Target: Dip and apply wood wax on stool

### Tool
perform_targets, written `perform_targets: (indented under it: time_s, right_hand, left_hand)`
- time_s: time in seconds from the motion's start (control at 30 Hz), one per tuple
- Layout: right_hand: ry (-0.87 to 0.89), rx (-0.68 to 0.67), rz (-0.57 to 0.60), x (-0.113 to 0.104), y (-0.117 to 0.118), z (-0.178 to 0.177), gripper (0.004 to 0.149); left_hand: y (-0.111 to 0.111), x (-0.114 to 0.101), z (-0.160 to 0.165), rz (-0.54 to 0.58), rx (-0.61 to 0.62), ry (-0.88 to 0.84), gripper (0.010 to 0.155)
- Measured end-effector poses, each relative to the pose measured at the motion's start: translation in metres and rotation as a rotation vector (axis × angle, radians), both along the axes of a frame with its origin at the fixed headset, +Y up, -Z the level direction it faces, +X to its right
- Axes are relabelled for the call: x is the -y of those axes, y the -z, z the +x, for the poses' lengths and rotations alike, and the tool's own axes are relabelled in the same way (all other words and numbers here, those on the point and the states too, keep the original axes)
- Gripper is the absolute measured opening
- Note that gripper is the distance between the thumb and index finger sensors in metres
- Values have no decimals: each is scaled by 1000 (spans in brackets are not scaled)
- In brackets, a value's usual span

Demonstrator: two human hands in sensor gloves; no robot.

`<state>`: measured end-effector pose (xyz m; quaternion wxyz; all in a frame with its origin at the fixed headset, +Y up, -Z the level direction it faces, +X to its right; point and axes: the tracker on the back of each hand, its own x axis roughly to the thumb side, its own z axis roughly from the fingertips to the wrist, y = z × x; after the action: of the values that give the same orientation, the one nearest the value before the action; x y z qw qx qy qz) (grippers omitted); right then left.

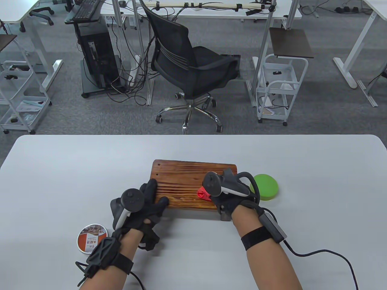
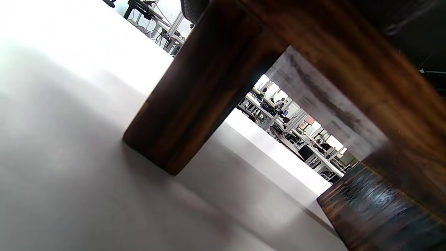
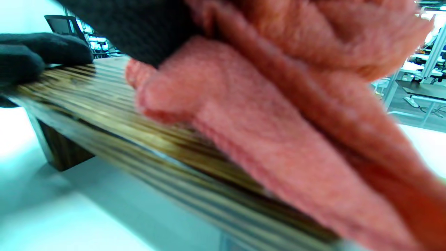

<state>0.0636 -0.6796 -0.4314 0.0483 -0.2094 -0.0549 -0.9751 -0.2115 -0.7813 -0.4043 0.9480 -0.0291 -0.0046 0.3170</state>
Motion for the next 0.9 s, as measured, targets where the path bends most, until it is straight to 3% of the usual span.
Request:
perform_targets:
  time_s: [0.07,0.17,0.23,0.5,0.63,0.77,0.9]
  right_hand:
    - [-64,-56,19,-1,-9,-12,57]
    - [-9,-194,2,0,-25,-30,56]
    - [-28,-216,8,0,-29,-33,57]
    - [0,14,-3,-3,3,-16,57]
    - [-97,-85,42,-1,-13,-46,57]
    - [-26,-228,26,0,-27,-59,56]
    - [-6,-146,10,-3,-14,-48,56]
  left_hand:
    - [0,0,0,4,2,12,96]
    - [0,0,0,-3,2,11,96]
    - [0,0,0,-5,3,10,96]
    - [0,0,1,-7,1,19,96]
    - [0,0,1,-8,2,18,96]
    - [0,0,0,-8,3,22,97]
    - [1,0,1,-9,4,24,96]
